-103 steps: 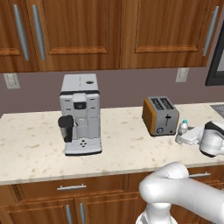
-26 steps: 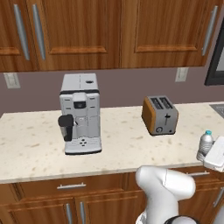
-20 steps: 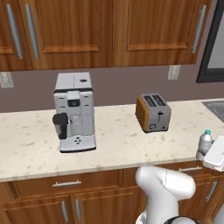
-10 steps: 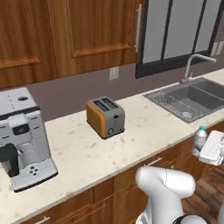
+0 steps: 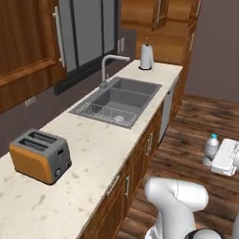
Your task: Place the drinks on the dining counter in a tight cluster.
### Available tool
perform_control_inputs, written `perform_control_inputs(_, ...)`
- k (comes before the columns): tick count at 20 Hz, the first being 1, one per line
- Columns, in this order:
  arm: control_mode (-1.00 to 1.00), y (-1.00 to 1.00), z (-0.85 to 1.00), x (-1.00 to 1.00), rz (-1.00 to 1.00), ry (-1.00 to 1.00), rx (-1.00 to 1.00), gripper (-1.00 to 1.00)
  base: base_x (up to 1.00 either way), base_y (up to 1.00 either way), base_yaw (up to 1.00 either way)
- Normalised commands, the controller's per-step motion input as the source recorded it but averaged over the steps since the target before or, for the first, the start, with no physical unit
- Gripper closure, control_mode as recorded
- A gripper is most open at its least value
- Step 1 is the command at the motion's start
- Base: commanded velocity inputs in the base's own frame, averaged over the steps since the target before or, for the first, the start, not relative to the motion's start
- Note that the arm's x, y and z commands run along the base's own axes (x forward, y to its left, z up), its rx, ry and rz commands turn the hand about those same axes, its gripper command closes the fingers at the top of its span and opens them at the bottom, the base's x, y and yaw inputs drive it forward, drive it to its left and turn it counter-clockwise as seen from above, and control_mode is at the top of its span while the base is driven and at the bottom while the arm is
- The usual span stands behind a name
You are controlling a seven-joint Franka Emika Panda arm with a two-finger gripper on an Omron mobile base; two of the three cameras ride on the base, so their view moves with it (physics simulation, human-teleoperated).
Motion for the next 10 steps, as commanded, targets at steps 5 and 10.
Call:
perform_control_inputs(5,1.0,0.0,0.0,0.0,0.0,0.0,0.0,1.0,0.0,-0.01,-0.9)
perform_control_inputs(10,1.0,0.0,0.0,0.0,0.0,0.0,0.0,1.0,0.0,-0.11,-0.86)
